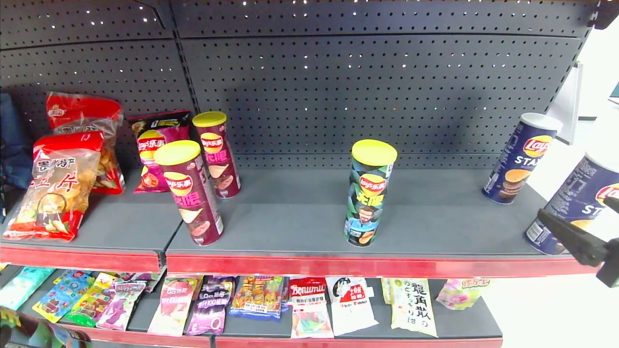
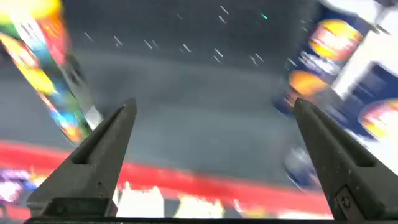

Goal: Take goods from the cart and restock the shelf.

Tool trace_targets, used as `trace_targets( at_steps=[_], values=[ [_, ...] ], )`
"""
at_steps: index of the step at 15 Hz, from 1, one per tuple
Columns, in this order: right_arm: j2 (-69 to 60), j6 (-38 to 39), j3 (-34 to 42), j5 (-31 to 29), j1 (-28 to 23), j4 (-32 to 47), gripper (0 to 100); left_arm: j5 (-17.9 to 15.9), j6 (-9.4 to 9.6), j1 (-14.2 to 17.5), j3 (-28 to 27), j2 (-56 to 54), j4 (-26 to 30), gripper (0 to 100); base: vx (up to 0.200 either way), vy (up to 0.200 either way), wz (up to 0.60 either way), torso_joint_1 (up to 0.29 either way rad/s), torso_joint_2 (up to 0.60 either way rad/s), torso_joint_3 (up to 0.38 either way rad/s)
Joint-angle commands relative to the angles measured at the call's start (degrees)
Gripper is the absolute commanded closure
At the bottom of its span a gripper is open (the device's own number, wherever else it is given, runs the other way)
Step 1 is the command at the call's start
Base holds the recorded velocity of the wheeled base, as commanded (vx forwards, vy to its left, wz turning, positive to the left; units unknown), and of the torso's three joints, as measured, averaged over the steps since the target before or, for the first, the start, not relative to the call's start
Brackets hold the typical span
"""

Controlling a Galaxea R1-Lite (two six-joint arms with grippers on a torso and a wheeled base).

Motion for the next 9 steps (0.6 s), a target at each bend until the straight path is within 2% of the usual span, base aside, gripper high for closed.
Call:
trace_targets(
  at_steps=[1, 2, 4, 7, 9],
  values=[
    [-18.55, 2.08, 2.27, 9.17, -13.26, 15.17, 0, -0.3, -0.4, 0.01, -1.14, 2.19, -0.6, 100, 0.0, 0.0, 0.0, 0.0, 0.0, 0.0],
    [-24.08, 3.13, 2.18, 9.52, -14.67, 24.05, 0, -0.65, -0.4, 0.01, -1.93, 2.72, -0.78, 100, 0.0, 0.0, 0.0, 0.0, 0.0, 0.0],
    [-33.14, 3.31, 3.06, 9.61, -13.96, 33.8, 0, -2.06, -0.58, 0.01, -2.63, 2.89, -0.78, 100, 0.0, 0.0, 0.0, 0.0, 0.0, 0.0],
    [-47.11, 3.04, 7.81, 9.08, -12.82, 39.87, 0, -3.02, -0.58, 0.01, -3.43, 2.89, -0.69, 100, 0.0, 0.0, 0.0, 0.0, 0.0, 0.0],
    [-50.54, 2.25, 10.27, 8.11, -12.56, 39.87, 0, -3.02, -0.93, 0.01, -3.43, 2.81, -0.6, 100, 0.0, 0.0, 0.0, 0.0, 0.0, 0.0]
  ],
)
